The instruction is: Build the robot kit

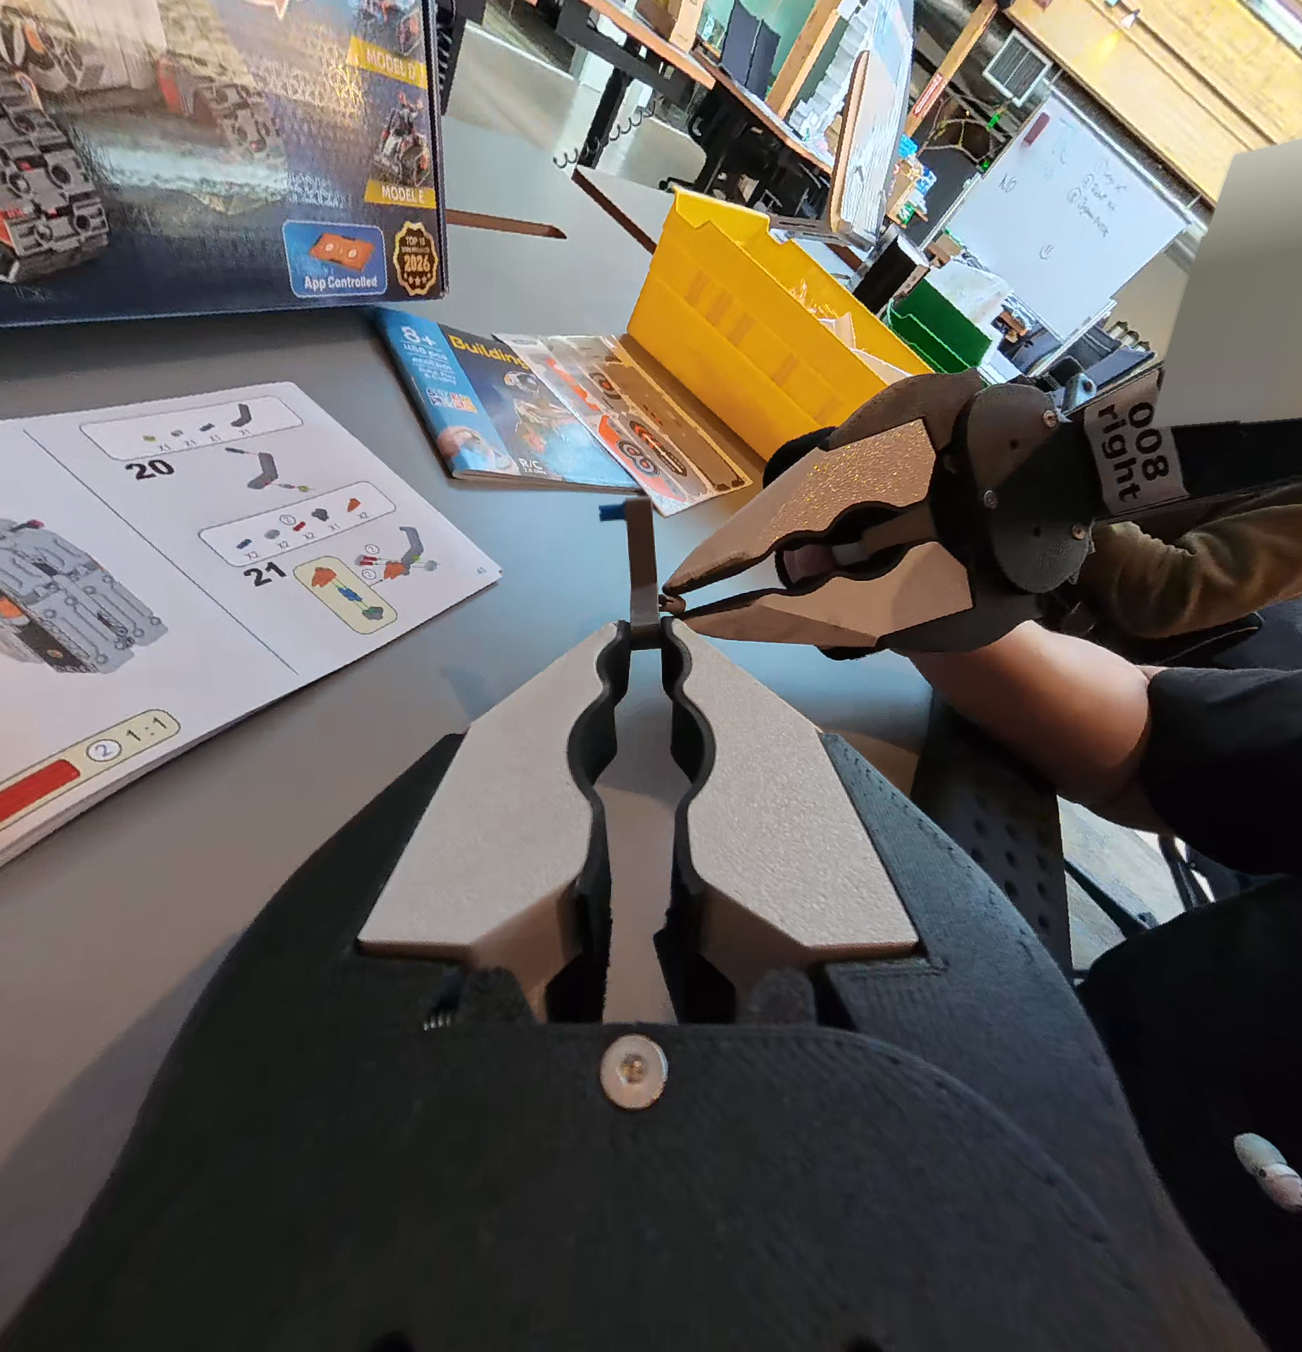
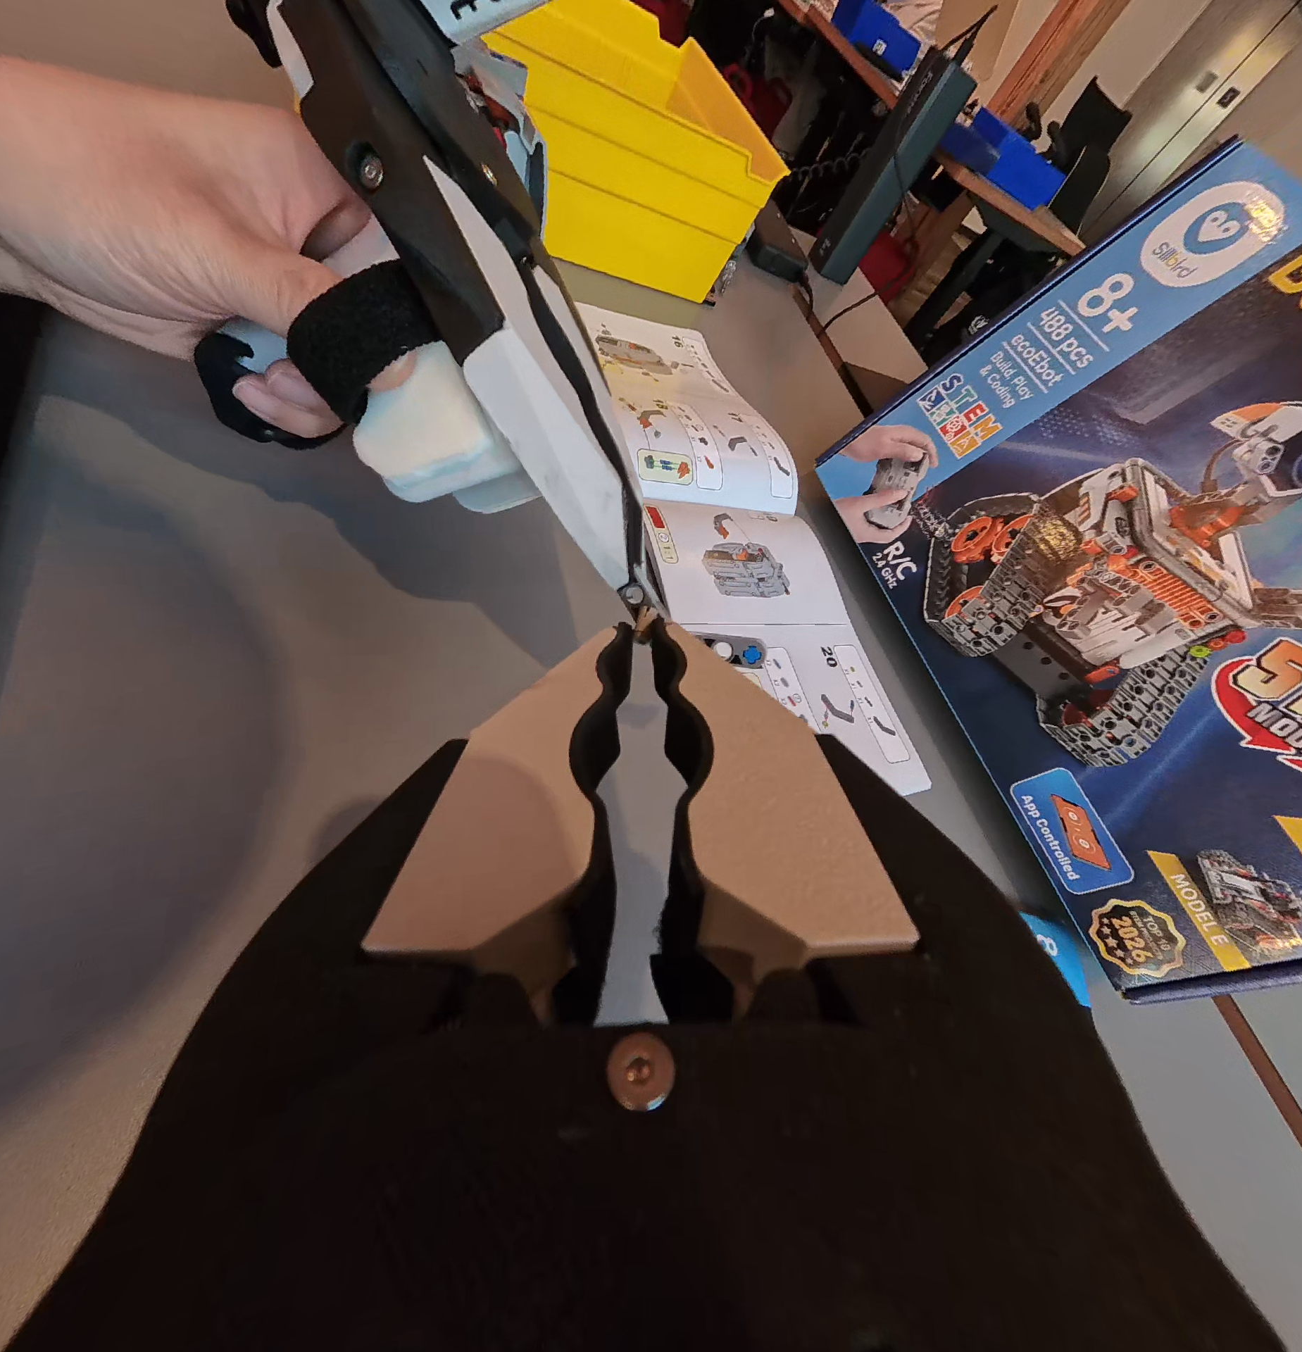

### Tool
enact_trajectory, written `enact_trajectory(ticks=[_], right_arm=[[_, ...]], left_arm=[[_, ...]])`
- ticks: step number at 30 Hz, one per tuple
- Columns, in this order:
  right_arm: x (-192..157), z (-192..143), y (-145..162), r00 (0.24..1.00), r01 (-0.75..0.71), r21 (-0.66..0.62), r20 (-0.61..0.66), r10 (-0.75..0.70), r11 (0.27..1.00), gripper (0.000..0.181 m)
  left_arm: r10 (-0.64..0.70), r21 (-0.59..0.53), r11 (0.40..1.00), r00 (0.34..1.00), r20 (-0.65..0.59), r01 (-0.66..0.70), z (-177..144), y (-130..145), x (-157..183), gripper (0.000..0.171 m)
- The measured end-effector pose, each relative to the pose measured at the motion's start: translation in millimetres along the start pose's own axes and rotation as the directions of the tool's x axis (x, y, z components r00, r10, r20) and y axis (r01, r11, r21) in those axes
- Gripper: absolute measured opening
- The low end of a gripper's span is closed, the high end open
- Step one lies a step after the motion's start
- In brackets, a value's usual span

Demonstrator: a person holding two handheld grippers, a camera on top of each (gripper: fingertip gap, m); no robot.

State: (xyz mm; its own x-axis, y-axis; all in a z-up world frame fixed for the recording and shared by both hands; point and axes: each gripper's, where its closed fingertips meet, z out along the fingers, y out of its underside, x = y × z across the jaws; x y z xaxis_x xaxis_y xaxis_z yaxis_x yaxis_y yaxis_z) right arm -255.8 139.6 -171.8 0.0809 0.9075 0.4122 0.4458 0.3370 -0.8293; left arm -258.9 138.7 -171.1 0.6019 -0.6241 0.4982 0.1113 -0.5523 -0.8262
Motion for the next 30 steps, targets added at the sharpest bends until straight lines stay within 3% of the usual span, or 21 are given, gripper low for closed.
enact_trajectory(ticks=[12,23,30], right_arm=[[5,-5,-4,0.999,0.026,0.009,-0.035,-0.026,1.0,0.005],[5,-5,-4,0.999,0.038,0.0,-0.037,-0.038,0.999,0.005],[3,-4,-1,0.986,0.149,-0.05,-0.065,-0.152,0.988,0.005]], left_arm=[[0.02,0.02,1.0,1.0,-0.009,-0.02,1,-5,6,0.006],[0.134,-0.059,0.99,0.989,0.055,-0.131,5,5,4,0.006],[0.018,-0.05,0.999,0.999,0.048,-0.015,5,6,-2,0.006]])
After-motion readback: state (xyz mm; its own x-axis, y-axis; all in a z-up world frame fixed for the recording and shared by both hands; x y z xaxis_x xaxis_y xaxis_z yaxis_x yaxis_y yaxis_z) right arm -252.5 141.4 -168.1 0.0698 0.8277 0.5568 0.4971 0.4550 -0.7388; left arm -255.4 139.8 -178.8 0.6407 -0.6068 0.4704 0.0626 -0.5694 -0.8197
